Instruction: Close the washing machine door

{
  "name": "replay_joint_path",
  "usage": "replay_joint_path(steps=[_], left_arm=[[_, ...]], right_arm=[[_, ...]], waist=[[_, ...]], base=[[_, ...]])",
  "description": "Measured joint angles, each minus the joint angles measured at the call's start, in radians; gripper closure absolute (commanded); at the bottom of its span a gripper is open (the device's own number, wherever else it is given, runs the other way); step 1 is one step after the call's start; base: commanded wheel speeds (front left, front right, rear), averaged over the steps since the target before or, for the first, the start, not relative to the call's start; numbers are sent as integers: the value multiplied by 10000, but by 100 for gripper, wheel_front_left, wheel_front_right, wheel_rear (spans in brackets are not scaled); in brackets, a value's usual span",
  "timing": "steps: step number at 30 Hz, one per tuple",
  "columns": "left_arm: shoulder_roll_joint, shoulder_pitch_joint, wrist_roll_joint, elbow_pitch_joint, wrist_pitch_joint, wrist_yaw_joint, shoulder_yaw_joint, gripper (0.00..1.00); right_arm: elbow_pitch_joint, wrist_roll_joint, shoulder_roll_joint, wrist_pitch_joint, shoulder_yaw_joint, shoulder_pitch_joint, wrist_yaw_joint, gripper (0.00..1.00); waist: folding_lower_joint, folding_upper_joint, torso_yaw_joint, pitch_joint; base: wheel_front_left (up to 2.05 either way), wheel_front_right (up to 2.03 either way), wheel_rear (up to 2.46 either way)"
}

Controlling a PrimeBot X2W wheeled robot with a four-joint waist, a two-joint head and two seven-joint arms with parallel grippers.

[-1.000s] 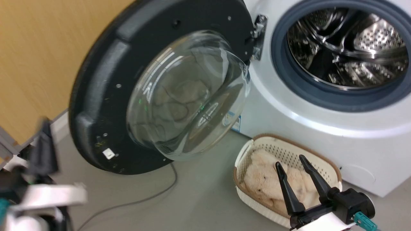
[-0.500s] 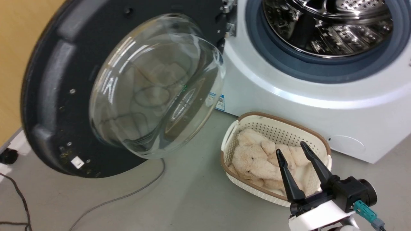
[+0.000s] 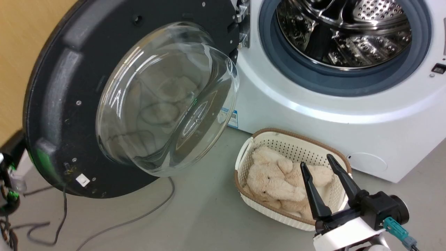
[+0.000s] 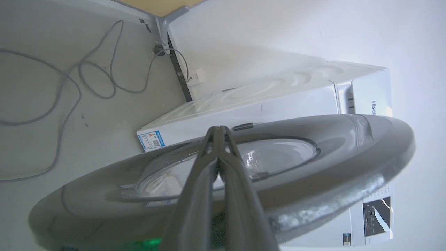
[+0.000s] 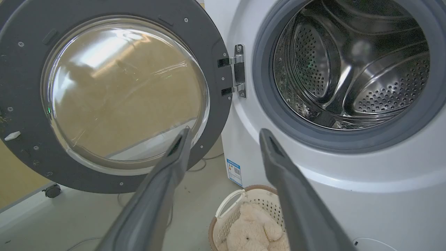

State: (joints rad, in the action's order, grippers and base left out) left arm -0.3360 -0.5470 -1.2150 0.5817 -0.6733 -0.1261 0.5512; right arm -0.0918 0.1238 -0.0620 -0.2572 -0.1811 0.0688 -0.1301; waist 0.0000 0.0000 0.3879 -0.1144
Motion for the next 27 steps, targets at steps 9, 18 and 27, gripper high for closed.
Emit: replay_joint_path(steps=[9, 18, 27], left_arm=[[543, 1729, -1152, -1854, -2259, 0, -412, 100], [1699, 3203, -1697, -3783, -3653, 242, -1204, 100], [2729, 4655, -2562, -5672, -4069, 719, -2408, 100]], right_arm=[[-105, 100, 65, 0, 75, -164, 0, 0], [-148, 186, 88, 0, 420, -687, 0, 0], [-104, 178, 90, 0, 773, -1112, 0, 0]], waist=[[0, 0, -62, 572], [-1, 0, -435, 1161], [-1, 0, -1362, 1391]], base=[[0, 0, 0], [0, 0, 0], [0, 0, 0]])
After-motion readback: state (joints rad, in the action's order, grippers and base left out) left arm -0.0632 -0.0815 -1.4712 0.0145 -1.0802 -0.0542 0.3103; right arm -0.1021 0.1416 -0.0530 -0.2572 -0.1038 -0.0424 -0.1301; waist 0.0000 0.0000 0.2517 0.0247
